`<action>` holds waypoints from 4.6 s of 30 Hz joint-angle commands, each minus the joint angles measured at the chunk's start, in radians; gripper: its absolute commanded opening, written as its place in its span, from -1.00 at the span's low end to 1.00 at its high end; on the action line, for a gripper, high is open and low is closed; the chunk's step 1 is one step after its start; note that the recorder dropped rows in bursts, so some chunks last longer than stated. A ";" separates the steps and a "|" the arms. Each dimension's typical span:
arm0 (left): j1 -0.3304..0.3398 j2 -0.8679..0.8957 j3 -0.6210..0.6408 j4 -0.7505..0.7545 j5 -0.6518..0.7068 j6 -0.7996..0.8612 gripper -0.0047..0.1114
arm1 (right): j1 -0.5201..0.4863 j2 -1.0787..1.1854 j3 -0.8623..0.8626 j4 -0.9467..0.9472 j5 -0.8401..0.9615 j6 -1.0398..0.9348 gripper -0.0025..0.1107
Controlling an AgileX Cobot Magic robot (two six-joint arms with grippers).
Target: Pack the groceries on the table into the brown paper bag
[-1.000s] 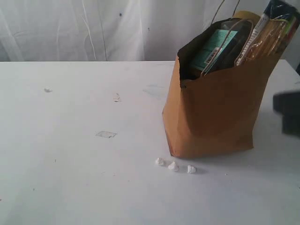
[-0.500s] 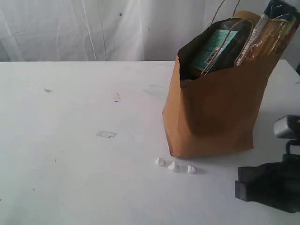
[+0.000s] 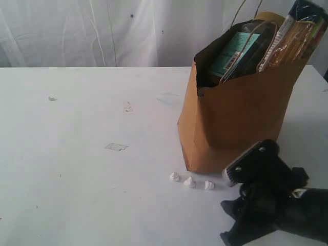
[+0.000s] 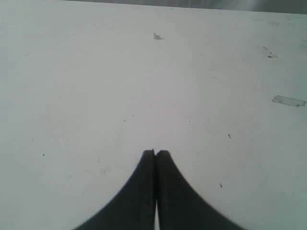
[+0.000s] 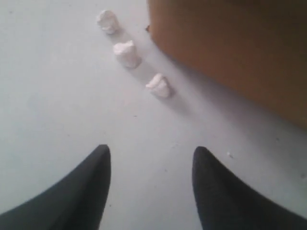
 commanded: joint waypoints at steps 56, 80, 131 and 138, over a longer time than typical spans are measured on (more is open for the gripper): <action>0.003 -0.005 0.001 -0.002 -0.003 -0.005 -0.92 | 0.038 -0.007 -0.179 0.016 0.255 0.370 -0.96; 0.003 -0.005 0.001 -0.002 -0.003 -0.005 -0.92 | -0.034 -0.534 -0.149 -0.857 0.678 0.977 -0.96; -0.058 -0.005 0.001 -0.002 -0.003 -0.005 -0.92 | -0.150 -0.100 -1.154 -1.142 0.856 1.361 -0.96; -0.058 -0.005 0.001 -0.002 -0.003 -0.005 -0.92 | -0.192 -0.004 -1.157 -1.121 0.929 1.334 -0.96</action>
